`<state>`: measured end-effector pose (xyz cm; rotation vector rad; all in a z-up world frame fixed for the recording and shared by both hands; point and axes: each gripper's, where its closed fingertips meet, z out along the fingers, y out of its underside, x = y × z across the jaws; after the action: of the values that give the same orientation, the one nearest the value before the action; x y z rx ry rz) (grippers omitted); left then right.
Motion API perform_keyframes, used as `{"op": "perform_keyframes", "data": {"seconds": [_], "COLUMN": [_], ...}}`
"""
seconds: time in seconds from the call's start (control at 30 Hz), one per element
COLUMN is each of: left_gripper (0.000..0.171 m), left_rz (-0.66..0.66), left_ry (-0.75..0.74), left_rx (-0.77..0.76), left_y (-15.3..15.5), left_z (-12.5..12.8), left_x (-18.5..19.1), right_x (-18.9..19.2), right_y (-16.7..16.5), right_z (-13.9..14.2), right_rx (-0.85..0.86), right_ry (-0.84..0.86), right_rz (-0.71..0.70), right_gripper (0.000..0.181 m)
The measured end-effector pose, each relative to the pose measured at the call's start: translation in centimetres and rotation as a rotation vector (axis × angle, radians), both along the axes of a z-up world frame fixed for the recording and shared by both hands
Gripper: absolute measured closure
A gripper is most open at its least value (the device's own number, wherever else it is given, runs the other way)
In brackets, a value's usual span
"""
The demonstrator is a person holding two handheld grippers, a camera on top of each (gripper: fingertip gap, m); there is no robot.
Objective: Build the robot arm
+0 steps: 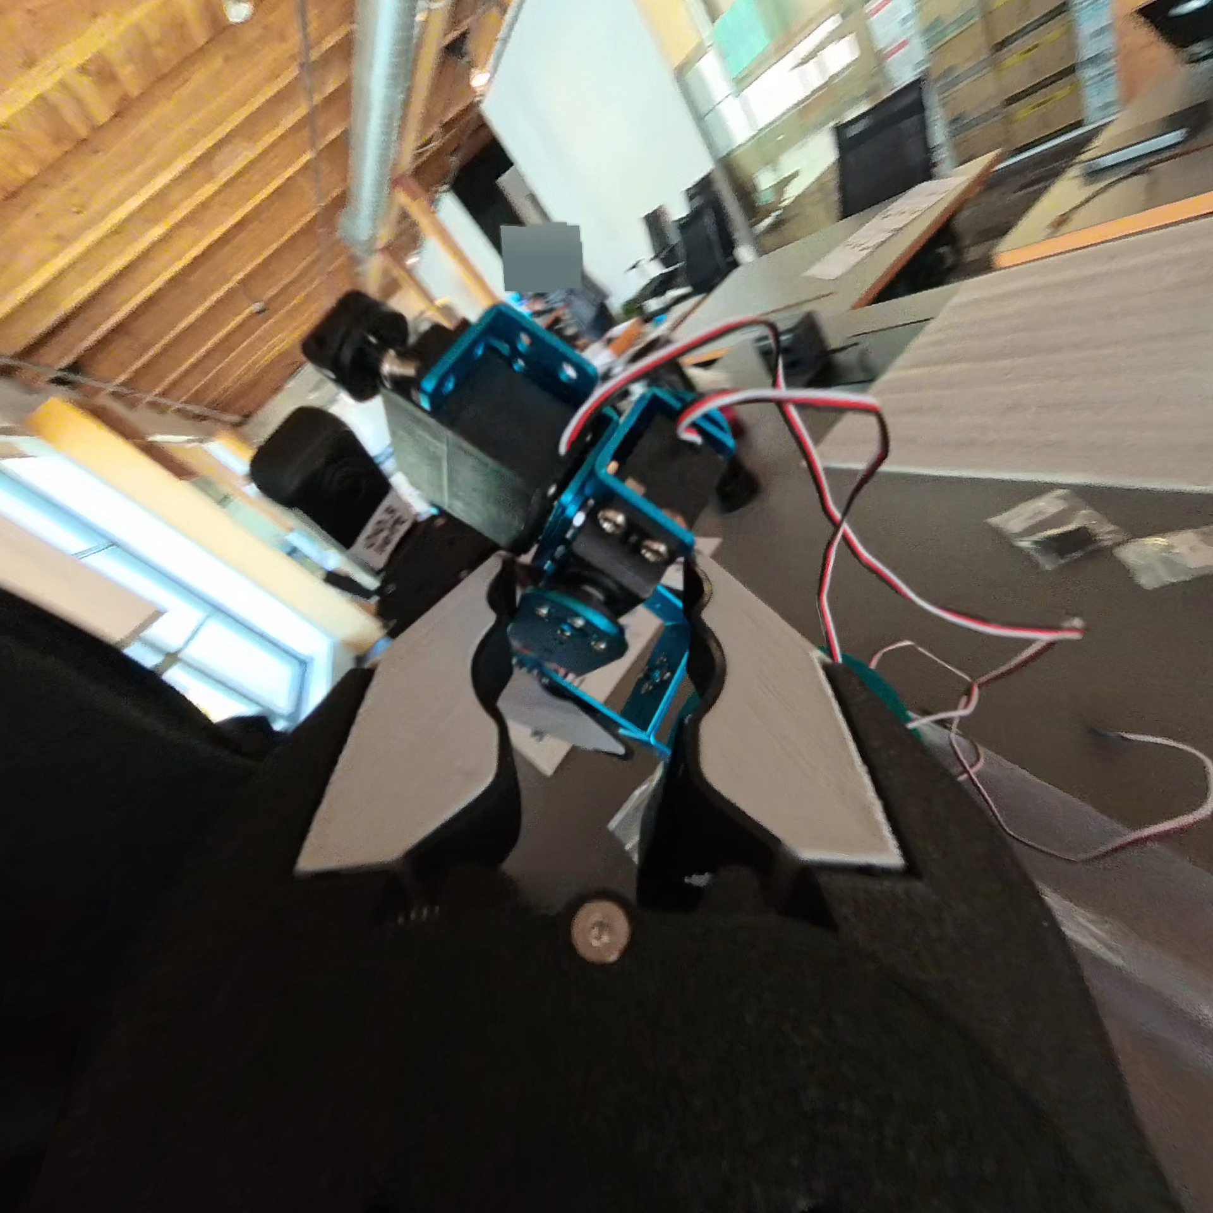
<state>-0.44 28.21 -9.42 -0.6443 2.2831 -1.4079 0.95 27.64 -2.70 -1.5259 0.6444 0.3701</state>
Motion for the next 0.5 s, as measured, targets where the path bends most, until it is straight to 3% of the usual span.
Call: {"op": "perform_keyframes", "data": {"seconds": [0.3, 0.5], "left_gripper": [0.105, 0.105], "left_rz": [-0.059, -0.073], "left_ry": [0.093, 0.090], "left_rx": [-0.022, -0.035], "left_y": [2.2, 2.5], "left_z": [-0.8, -0.8], "left_x": [-0.1, -0.1], "right_x": [-0.3, 1.2], "right_y": [-4.3, -8.7], "right_z": [-0.3, -5.9], "right_rx": [0.000, -0.246], "right_ry": [-0.127, -0.214], "right_rz": [0.211, 0.219], "right_gripper": [0.127, 0.132]}}
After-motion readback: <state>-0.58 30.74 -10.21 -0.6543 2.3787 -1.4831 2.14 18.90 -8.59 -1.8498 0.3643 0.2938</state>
